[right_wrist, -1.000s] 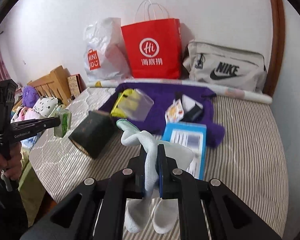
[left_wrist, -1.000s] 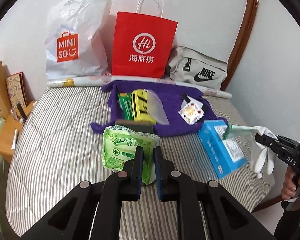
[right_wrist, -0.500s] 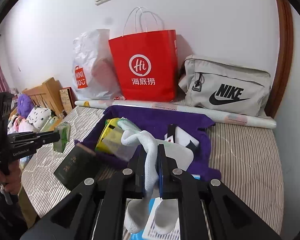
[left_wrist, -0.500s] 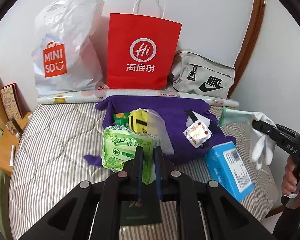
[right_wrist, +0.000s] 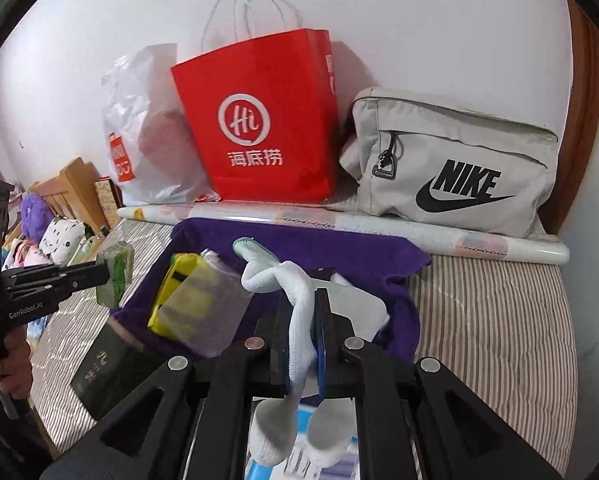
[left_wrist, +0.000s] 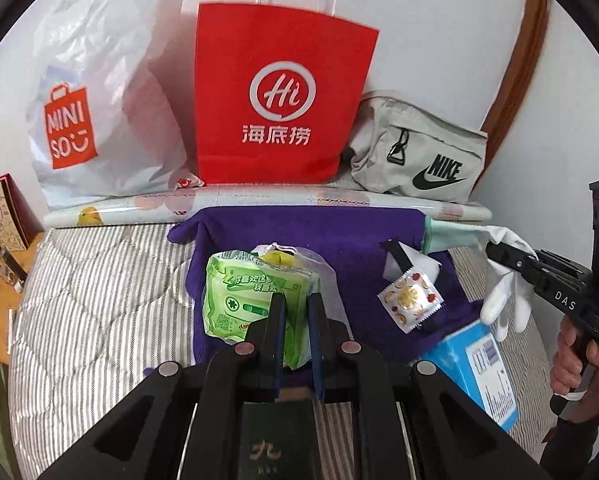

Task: Organize soft objects
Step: 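Lower the glove onto the towel with the right tool while the left tool drops the tissue pack there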

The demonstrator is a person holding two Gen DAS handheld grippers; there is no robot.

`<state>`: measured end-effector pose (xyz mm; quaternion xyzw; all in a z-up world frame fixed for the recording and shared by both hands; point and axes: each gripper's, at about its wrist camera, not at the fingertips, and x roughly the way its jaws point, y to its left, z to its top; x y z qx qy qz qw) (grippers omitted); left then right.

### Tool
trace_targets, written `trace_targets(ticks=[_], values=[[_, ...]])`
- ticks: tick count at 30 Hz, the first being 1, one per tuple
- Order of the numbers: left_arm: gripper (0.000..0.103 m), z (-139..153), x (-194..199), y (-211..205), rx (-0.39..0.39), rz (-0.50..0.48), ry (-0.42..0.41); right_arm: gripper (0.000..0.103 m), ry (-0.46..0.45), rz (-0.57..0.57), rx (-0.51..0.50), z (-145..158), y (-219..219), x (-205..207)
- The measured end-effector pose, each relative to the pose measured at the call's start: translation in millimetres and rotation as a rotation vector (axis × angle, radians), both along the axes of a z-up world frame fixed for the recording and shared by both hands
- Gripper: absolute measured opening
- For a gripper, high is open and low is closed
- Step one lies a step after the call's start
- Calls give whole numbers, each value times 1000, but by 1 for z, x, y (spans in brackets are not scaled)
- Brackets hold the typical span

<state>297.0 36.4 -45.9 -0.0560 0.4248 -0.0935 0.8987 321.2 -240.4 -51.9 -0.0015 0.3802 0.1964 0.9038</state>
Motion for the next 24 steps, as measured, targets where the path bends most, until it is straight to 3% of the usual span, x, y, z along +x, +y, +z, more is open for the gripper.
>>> trace_targets(ticks=[6,12,24], values=[[11,-10,27,0,-4,-2,21,9,12,-2,-3,-9,4,25],[11,-21,55,-10,-9,-22,63,9,9,-23,-73,-22,9,48],[13,-53,94,-23,40,-26,140,10,134,16,-81,-60,18,78]])
